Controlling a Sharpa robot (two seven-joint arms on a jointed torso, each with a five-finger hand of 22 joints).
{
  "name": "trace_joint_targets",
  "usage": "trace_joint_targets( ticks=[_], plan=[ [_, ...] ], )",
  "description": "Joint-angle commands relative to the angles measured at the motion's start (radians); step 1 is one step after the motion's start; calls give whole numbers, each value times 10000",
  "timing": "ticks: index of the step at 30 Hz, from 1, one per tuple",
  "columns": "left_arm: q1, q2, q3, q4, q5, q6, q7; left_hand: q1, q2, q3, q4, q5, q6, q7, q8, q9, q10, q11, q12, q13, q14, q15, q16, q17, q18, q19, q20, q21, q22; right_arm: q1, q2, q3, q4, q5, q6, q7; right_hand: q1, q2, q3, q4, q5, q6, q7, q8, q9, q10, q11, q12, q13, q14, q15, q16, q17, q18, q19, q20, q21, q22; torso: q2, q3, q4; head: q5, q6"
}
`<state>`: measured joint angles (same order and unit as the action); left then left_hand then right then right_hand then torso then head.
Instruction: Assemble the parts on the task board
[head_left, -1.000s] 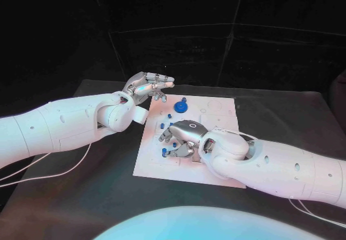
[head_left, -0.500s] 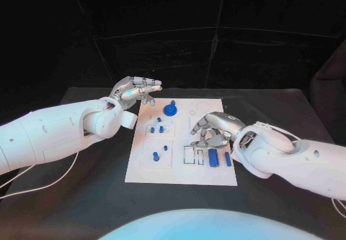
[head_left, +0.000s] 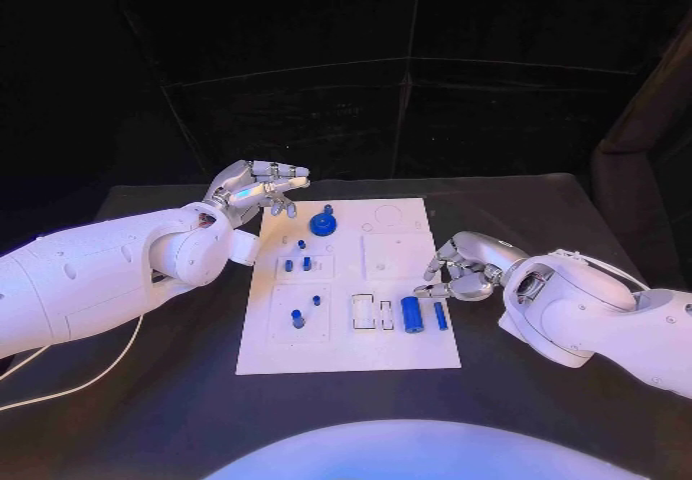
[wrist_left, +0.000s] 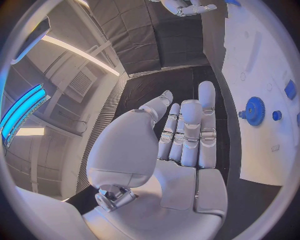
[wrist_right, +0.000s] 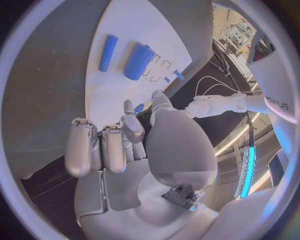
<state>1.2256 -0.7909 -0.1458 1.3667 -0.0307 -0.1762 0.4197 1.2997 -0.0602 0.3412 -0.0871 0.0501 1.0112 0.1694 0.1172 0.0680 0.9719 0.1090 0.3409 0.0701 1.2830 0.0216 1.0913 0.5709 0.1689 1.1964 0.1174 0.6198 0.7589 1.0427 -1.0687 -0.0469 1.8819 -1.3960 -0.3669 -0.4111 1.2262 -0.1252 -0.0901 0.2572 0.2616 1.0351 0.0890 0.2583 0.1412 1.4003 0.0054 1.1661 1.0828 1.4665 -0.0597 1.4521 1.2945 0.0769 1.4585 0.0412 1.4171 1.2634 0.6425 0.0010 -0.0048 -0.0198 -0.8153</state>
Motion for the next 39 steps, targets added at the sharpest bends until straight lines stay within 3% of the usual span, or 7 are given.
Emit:
trace_joint_targets(
  ticks=[1,4,8,11,33,39],
  plan=[
    [12,-19,2,29,26,132,51,37,66,6,-41,31,-66,6,35,-1,-92,2,65,-9,-101,-4,-4,-10,137,60,35,-60,-11,-83,59,-1,62,-601,436,-968,-214,22,-224,228,-8,-84,9,76,40,88,30,307,384,605,-44,81,117,-171,62,14,70,50,-11,-16,2,-33,-7],
    [12,-33,-1,32,26,135,51,37,66,6,-41,31,-66,6,35,-1,-92,2,65,-9,-101,-4,-4,-10,137,60,35,-60,-11,-214,218,-3,34,-737,480,-1204,-361,24,-438,348,28,-117,8,164,95,129,29,585,746,609,-37,118,192,-174,66,18,86,81,-12,-23,45,-36,-12],
    [12,-46,-4,40,26,142,49,37,66,6,-41,31,-66,6,35,-1,-92,2,65,-9,-101,-4,-4,-10,137,60,35,-60,-11,-327,426,-5,-67,-827,508,-1379,-444,76,-615,359,209,-170,5,297,179,137,29,818,1090,614,-35,162,288,-179,68,29,103,114,-1,-10,48,-3,-9],
    [12,-56,-5,44,26,143,48,37,66,6,-41,31,-66,6,35,-1,-92,2,65,-9,-101,-4,-4,-10,137,60,35,-60,-11,-394,573,-7,-157,-859,593,-1466,-412,114,-654,354,416,-197,4,363,222,120,30,871,1195,614,-31,176,321,-185,76,32,122,151,-5,-25,39,10,-10],
    [11,-88,-9,55,26,180,21,37,66,6,-41,31,-66,6,35,-1,-92,2,65,-9,-101,-4,-4,-10,137,60,35,-60,-11,-638,1192,-10,-519,-1159,1529,-2131,-381,225,-703,341,370,-134,-36,571,361,128,4,1011,1436,632,-45,242,490,-199,87,29,159,236,-9,-35,49,58,-84],
    [11,-87,-9,58,26,185,11,25,73,-10,-37,30,-57,7,47,1,-112,5,77,-11,-102,0,6,-5,136,61,37,-69,-17,-725,1295,-10,-589,-1288,1598,-2275,31,573,-616,283,748,-144,-64,744,518,135,-22,1070,1596,644,-65,281,600,-205,86,15,175,273,-13,-42,39,74,-99]
  ],
)
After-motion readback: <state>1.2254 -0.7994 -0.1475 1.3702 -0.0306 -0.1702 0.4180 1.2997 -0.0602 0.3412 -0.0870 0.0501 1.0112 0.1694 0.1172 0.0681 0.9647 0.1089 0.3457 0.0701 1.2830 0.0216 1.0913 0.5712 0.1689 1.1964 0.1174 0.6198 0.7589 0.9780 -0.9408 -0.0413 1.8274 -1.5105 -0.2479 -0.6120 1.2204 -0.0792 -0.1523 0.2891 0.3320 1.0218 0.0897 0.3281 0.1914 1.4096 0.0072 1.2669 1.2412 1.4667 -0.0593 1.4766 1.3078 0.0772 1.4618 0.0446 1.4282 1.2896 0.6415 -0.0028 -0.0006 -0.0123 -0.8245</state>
